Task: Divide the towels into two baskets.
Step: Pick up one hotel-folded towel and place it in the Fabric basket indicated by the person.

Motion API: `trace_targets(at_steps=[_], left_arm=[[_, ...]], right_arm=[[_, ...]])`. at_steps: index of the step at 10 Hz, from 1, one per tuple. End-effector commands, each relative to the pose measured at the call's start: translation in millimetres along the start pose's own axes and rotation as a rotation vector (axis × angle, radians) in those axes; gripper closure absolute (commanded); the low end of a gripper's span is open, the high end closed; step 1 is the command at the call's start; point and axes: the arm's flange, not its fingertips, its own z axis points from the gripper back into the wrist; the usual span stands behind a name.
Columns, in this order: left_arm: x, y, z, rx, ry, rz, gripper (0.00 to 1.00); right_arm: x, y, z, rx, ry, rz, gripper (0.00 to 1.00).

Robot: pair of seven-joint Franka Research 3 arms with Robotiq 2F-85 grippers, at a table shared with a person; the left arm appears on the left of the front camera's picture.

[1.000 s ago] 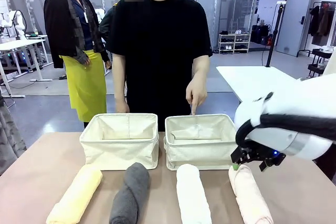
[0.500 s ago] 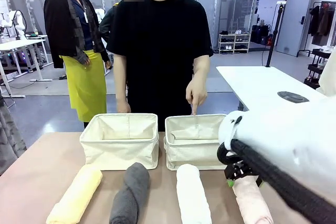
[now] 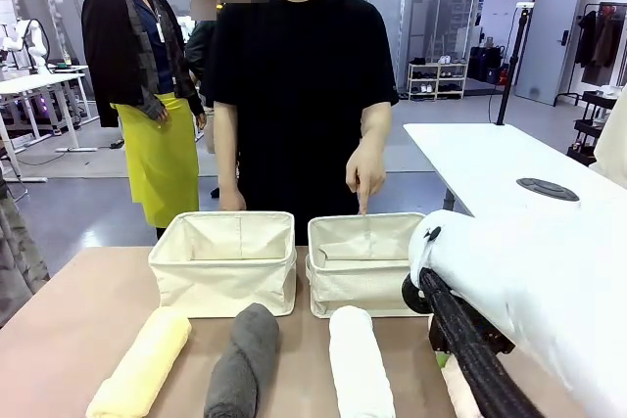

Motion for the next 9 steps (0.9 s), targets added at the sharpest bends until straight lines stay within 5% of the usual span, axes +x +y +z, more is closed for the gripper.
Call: trace_targets(at_steps=[1,2,8,9], left_arm=[[-1,-3,3,-0.014,-0.004,-0.010,0.00],[-1,-3,3,-0.014,-0.004,-0.010,0.00],[-1,-3,3,-0.014,-0.004,-0.010,0.00],[-1,-3,3,-0.014,-0.004,-0.010,0.00]], right_arm=[[-70,-29,-1,0.023,-0.003,0.010,0.58],[0,0,0,0.000,0.000,0.000,0.58],[0,0,2,0.003,-0.002,0.000,0.58],[1,5,14,-0.090,-0.121,0.087,0.58]])
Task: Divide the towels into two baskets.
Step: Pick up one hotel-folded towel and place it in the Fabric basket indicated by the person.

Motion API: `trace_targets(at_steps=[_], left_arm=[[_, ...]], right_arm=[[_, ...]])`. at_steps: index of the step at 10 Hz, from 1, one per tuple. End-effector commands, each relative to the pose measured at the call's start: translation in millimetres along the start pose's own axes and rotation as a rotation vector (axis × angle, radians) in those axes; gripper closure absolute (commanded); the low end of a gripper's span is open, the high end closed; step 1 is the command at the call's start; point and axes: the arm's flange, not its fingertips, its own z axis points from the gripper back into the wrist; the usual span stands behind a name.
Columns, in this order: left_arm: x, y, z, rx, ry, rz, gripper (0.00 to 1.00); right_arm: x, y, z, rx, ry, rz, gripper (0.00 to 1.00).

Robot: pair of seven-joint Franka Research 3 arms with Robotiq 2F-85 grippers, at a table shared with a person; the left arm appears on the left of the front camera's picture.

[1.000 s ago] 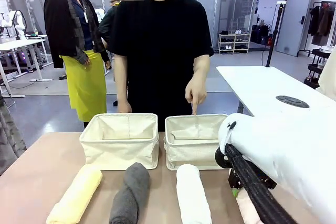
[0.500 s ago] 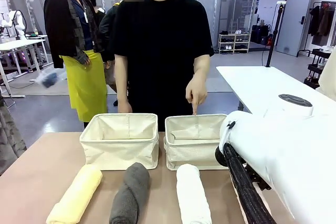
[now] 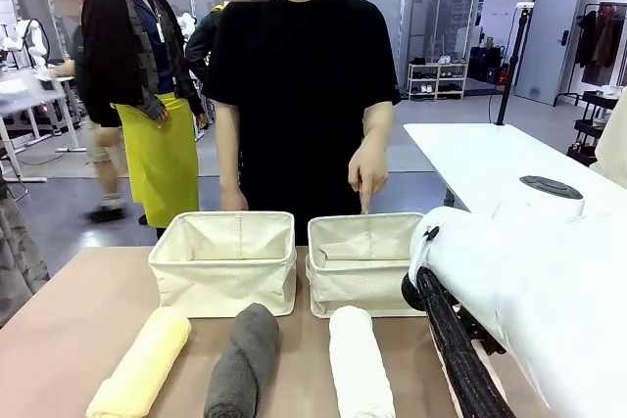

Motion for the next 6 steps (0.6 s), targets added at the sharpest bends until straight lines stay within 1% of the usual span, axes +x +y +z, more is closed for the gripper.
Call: trace_targets(at_steps=[1,3,4,5,6], left_arm=[[-1,-3,3,-0.014,-0.004,-0.010,0.00],[-1,-3,3,-0.014,-0.004,-0.010,0.00],[-1,-3,3,-0.014,-0.004,-0.010,0.00],[-1,-3,3,-0.014,-0.004,-0.010,0.00],[-1,-3,3,-0.014,-0.004,-0.010,0.00]], right_arm=[[0,8,27,-0.063,-0.092,0.202,0.58],[8,-1,60,-0.092,-0.088,0.318,0.58],[14,-3,76,-0.092,-0.068,0.382,0.58],[24,-2,93,-0.066,-0.028,0.480,0.58],[37,-2,107,-0.056,-0.012,0.602,0.58]])
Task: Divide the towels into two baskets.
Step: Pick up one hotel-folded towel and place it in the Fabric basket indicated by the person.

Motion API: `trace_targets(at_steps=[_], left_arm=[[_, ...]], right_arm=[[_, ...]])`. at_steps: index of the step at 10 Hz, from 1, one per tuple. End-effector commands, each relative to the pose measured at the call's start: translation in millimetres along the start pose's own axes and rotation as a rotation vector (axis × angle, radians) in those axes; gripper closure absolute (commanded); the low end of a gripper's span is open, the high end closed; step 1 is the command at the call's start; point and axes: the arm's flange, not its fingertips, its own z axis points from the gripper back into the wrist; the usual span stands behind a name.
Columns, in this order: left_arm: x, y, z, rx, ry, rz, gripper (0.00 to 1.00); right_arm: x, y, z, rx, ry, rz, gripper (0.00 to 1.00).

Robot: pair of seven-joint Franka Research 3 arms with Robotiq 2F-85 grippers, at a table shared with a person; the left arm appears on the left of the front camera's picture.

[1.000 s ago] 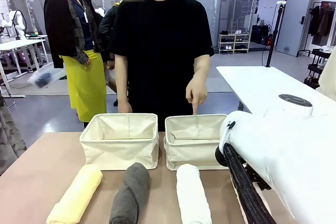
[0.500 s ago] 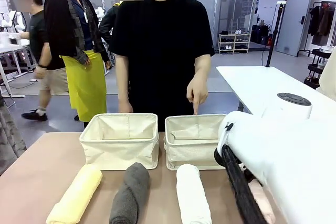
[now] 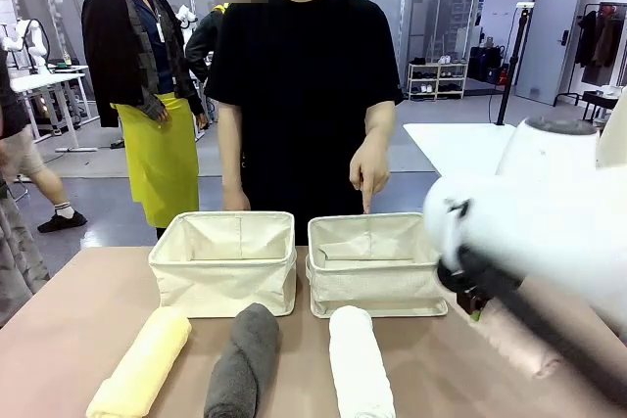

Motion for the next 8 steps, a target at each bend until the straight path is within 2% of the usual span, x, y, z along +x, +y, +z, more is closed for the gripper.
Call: trace_targets(at_steps=[1,2,4,8], left_arm=[[-1,-2,2,-0.015,-0.003,-0.009,0.00],[-1,-2,2,-0.015,-0.003,-0.009,0.00],[-1,-2,2,-0.015,-0.003,-0.009,0.00],[-1,-2,2,-0.015,-0.003,-0.009,0.00]], right_arm=[[26,-7,38,0.102,0.001,0.217,0.58],[38,-6,44,0.102,-0.026,0.304,0.58],[55,8,57,0.016,-0.096,0.644,0.58],[111,33,102,0.008,-0.088,0.911,0.58]])
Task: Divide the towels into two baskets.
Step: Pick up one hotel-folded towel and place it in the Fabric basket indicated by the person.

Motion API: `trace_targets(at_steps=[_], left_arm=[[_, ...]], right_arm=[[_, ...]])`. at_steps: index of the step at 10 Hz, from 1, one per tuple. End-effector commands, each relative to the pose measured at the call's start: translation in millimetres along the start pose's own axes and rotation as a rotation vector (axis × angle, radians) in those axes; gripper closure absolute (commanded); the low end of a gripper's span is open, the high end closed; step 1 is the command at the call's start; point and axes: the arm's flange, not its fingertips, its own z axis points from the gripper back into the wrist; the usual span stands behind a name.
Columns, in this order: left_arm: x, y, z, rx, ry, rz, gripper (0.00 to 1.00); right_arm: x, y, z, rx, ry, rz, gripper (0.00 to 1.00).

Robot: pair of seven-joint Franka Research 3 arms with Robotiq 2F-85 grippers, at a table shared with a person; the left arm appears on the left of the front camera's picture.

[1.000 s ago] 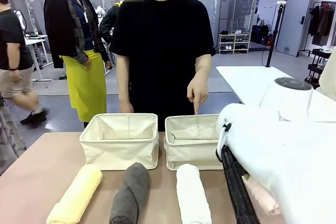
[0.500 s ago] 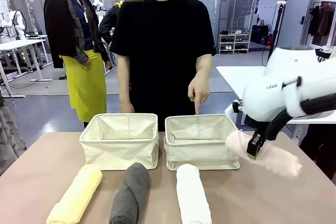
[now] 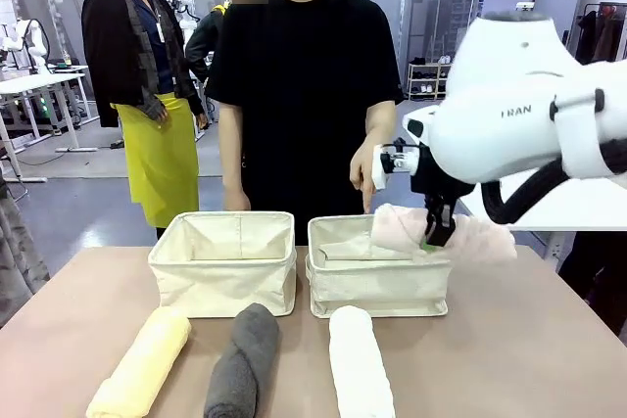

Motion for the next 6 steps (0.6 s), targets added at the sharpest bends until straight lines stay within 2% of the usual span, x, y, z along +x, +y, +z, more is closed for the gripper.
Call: trace_targets(at_steps=[1,3,4,5,6], left_arm=[[-1,-3,3,-0.015,-0.005,-0.010,0.00],[-1,-3,3,-0.015,-0.005,-0.010,0.00],[-1,-3,3,-0.015,-0.005,-0.010,0.00],[-1,-3,3,-0.015,-0.005,-0.010,0.00],[-1,-3,3,-0.015,-0.005,-0.010,0.00]], right_arm=[[23,-29,-8,0.008,0.051,0.138,0.58],[45,-52,-27,0.034,0.071,0.187,0.58],[50,-57,-35,0.054,0.037,0.148,0.58],[35,-31,-18,0.016,0.049,0.141,0.58],[35,-31,-18,0.016,0.049,0.141,0.58]])
